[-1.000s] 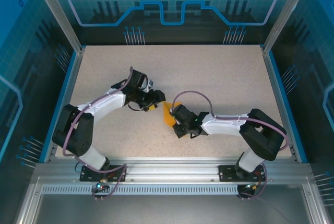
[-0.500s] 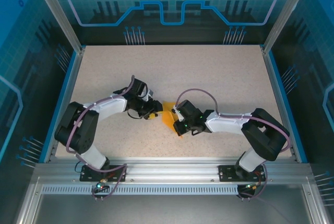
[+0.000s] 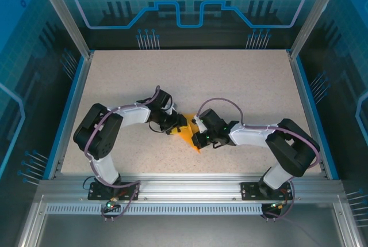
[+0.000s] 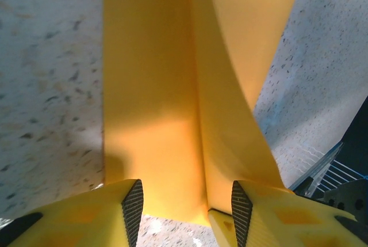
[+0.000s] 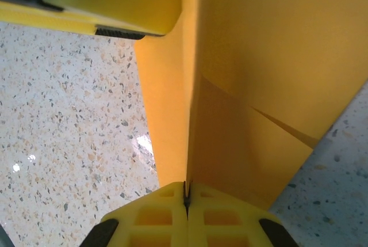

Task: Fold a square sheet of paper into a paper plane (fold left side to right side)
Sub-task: Fourth fold the wing at the center of the table.

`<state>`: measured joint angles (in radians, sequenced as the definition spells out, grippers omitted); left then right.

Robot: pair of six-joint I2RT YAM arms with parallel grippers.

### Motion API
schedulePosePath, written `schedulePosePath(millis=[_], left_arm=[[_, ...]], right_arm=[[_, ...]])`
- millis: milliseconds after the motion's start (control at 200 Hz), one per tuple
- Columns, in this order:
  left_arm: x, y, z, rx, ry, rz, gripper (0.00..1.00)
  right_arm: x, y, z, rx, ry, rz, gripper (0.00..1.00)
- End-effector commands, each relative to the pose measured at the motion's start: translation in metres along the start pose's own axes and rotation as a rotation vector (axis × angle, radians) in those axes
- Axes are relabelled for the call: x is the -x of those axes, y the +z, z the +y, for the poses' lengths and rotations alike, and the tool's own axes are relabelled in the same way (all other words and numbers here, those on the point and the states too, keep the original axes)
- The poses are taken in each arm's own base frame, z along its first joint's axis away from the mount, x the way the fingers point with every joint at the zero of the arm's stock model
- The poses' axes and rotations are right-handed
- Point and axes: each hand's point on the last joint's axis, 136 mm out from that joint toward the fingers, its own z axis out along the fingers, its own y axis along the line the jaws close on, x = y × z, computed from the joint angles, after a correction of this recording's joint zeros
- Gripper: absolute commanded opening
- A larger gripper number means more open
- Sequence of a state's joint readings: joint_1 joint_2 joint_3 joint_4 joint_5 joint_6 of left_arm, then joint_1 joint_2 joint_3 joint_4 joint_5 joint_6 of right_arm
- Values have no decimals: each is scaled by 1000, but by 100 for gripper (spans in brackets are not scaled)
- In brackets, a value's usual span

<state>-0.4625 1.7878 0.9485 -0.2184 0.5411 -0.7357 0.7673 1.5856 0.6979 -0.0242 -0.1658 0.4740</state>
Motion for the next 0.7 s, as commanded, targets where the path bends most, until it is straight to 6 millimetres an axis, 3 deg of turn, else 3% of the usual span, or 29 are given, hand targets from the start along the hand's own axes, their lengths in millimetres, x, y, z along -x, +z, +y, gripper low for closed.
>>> schedulePosePath(millis=[0, 410, 695], left_arm=[[1, 4, -15, -35, 5, 20, 49], [1, 18, -13, -6, -6, 46, 49], [0, 25, 2, 49, -52, 60, 49]], right_arm=[[-1, -1, 1, 42, 30, -1, 5], [-1, 1, -2, 77, 66, 4, 5], [-2, 3, -5, 94, 92, 14, 6]])
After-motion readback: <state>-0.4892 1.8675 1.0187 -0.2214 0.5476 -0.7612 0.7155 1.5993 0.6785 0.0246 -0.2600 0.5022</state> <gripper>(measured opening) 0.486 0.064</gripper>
